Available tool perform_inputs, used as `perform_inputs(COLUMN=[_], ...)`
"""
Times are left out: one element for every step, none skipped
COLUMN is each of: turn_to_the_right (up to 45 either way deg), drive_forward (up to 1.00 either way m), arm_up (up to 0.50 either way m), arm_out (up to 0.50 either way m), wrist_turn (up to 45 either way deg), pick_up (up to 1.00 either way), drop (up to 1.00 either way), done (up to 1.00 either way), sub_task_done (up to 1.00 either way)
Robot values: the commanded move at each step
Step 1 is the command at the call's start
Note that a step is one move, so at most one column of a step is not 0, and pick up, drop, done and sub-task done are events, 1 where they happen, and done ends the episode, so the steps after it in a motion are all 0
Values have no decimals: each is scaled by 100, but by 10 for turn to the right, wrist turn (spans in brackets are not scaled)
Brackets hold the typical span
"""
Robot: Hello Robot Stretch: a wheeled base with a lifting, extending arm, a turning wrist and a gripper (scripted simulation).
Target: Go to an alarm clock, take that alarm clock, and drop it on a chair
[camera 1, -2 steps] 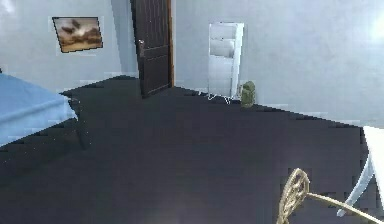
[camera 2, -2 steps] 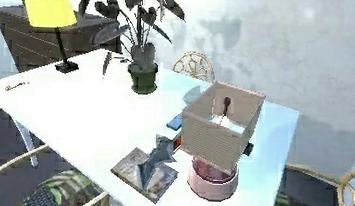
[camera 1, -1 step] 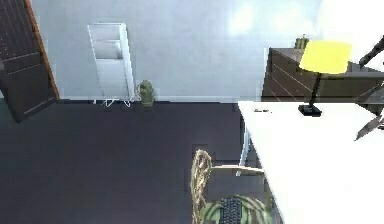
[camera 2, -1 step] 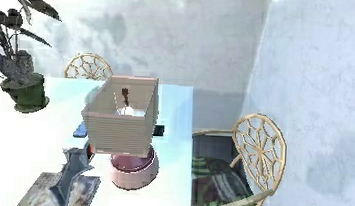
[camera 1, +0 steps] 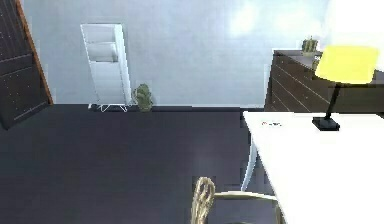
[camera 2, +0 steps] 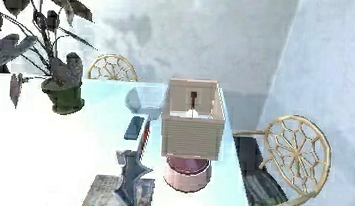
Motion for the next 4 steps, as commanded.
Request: perform_inputs(turn_to_the_right=[-450, -450, -330, 0], drive_forward=[0, 0, 0, 25], arm_up=[0, 0, 0, 0], arm_out=[0, 0, 0, 0], wrist_turn=[0, 0, 0, 0], pick_up=[0, 0, 0, 0], drop=[0, 0, 0, 0], done=[0, 0, 0, 0], sub_task_done=[0, 0, 0, 0])
